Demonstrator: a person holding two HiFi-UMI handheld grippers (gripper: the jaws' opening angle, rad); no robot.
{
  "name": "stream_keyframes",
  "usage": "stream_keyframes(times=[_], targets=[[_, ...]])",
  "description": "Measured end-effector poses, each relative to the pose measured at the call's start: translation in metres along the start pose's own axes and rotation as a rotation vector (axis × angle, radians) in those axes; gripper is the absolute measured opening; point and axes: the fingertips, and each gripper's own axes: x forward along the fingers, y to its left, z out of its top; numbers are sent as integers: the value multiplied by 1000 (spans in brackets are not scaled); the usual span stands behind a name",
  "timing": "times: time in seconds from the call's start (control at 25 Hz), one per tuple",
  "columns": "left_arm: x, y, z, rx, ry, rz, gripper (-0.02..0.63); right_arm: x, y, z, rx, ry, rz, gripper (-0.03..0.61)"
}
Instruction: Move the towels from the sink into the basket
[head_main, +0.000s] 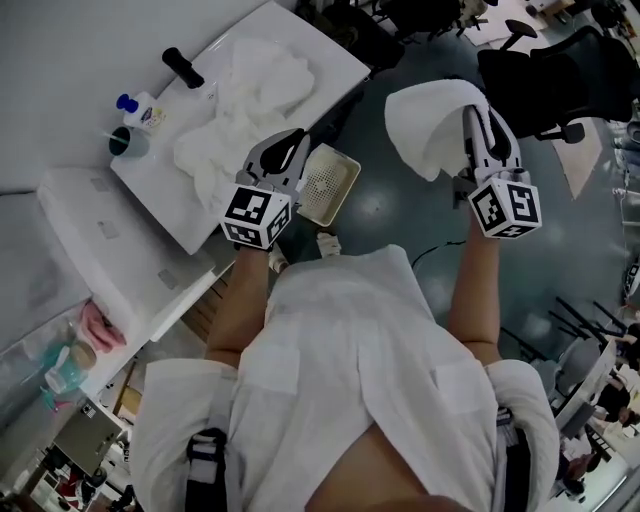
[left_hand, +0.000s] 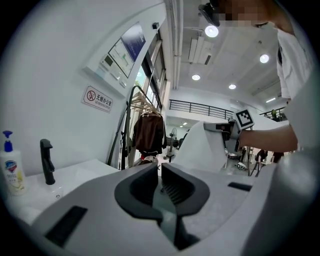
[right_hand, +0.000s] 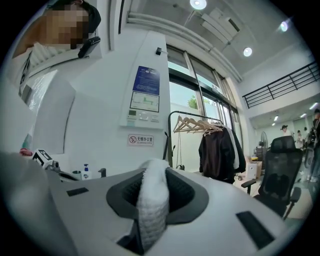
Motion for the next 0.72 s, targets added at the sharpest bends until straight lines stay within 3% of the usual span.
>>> stream_keyframes(times=[0.28,0.72], targets=[[10,-5,-8,-6,16,-12,29,-15,-9,-52,34,105,-26,92],[-11,13,-7,-15,9,52,29,1,39,-110,75,220,95,92]])
